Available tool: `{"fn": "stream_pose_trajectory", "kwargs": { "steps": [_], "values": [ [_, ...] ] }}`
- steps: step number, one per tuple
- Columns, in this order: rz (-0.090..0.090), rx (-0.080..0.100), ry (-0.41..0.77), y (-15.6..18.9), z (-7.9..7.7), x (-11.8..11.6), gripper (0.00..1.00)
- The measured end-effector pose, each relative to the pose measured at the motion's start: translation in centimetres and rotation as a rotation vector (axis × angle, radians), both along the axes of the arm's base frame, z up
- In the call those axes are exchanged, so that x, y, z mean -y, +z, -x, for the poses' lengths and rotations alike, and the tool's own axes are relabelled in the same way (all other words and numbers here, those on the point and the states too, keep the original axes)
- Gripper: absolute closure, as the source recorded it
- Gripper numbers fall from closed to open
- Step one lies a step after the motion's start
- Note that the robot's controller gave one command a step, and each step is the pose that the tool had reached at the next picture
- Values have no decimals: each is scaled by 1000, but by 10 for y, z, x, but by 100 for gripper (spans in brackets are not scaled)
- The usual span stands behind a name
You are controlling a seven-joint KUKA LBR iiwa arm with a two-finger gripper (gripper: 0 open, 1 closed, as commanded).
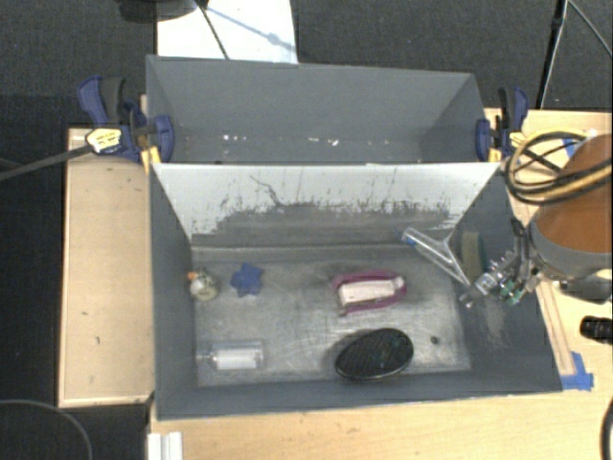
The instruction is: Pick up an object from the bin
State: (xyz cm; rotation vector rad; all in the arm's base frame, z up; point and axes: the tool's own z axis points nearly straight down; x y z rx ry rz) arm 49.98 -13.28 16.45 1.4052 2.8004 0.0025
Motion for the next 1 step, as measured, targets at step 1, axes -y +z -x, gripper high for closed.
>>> {"fn": "stream_pose_trajectory", "kwargs": {
  "steps": [1],
  "values": [
    [-1,-3,12,32,-1,0,100]
  ]
}}
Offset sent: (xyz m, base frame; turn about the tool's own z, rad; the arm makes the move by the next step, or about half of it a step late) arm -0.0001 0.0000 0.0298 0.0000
